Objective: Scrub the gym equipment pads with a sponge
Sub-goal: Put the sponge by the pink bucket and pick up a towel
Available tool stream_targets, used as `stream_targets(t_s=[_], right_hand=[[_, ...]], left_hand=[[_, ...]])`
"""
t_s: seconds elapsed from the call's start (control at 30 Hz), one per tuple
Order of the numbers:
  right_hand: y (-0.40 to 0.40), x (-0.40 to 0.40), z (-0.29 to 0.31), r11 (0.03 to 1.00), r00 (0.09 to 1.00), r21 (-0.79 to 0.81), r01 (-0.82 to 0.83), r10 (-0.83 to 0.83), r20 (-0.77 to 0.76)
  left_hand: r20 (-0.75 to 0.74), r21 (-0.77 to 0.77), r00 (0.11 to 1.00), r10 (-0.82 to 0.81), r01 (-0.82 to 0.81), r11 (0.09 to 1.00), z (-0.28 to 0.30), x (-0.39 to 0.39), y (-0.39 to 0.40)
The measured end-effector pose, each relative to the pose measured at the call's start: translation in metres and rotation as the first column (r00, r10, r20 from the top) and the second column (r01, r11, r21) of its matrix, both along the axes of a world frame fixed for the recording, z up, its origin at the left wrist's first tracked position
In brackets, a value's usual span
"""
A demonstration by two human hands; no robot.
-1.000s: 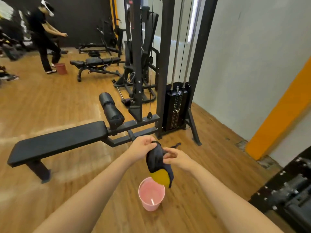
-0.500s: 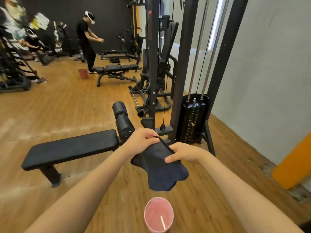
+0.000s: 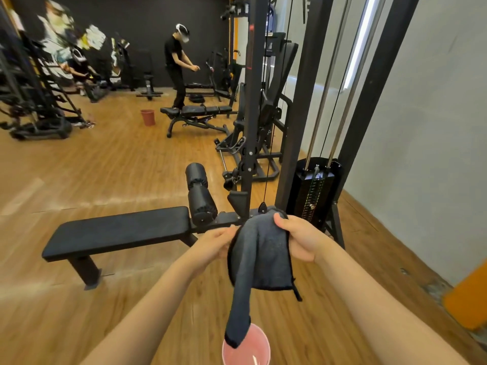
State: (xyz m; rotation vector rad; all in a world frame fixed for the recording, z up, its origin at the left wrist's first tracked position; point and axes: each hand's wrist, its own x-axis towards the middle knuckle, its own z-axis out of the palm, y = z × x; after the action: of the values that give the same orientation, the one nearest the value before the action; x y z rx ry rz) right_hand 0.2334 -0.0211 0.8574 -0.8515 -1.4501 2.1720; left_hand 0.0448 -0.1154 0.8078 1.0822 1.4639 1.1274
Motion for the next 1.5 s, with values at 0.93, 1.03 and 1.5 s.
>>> stream_targets(t_s=[0.93,1.03,1.5], right_hand=[[0.04,0.023,-0.001,0.971,0.974,0.106,0.213,-0.22,0.059],[0.046,0.031,-0.002,0.965,0.948,0.26,0.038,-0.117,0.296],[0.047,0.016,-0.011,0.938,0.947,0.196,0.287,-0.308,0.087]], left_hand=[[0.313,-0.09,0.89,0.332,-0.32,0.943,-0.018,0.004,0.007],[0.324,-0.061,0.806,0.495,-0.504,0.861,-0.011,-0.008,0.014],[0.253,-0.248,0.938,0.236,-0.173,0.953,-0.012,-0.018,0.012]])
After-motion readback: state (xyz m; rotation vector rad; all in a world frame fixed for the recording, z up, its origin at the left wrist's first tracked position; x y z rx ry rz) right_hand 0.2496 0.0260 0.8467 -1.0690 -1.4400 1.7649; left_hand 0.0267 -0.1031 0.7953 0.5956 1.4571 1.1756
